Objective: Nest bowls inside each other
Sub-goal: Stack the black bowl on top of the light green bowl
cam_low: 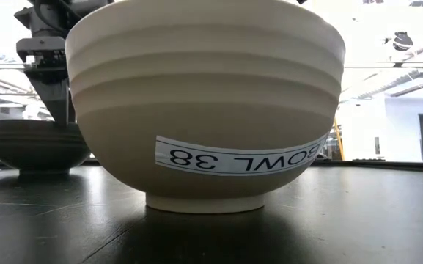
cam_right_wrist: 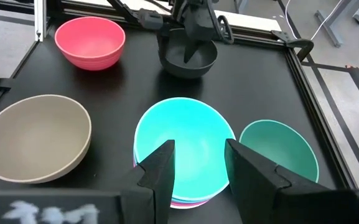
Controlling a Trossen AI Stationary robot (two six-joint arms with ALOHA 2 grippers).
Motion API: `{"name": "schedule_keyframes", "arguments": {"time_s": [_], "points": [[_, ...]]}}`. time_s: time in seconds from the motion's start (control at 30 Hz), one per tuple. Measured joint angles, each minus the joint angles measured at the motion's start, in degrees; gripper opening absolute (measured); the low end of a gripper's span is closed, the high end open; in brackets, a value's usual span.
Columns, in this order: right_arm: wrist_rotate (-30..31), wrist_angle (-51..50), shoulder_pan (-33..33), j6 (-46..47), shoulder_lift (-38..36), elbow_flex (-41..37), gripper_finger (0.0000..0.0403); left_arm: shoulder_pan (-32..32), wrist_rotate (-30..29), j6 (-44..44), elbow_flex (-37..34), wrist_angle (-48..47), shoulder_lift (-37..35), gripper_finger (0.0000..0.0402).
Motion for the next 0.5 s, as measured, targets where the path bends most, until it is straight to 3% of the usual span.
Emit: {"name": "schedule_keyframes", "arguments": {"time_s": [0.3, 0.5], "points": [[0.0, -0.2, 0.0, 0.0, 0.0, 0.0, 0.013, 0.3, -0.1, -0.1, -3.2, 6.5, 2.1, 0.0274], [0.0, -0.1, 0.0, -0.1, 0.0, 0.0, 0.013, 0.4, -0.3, -0.2, -3.4, 6.7, 2.0, 0.0189]]}}
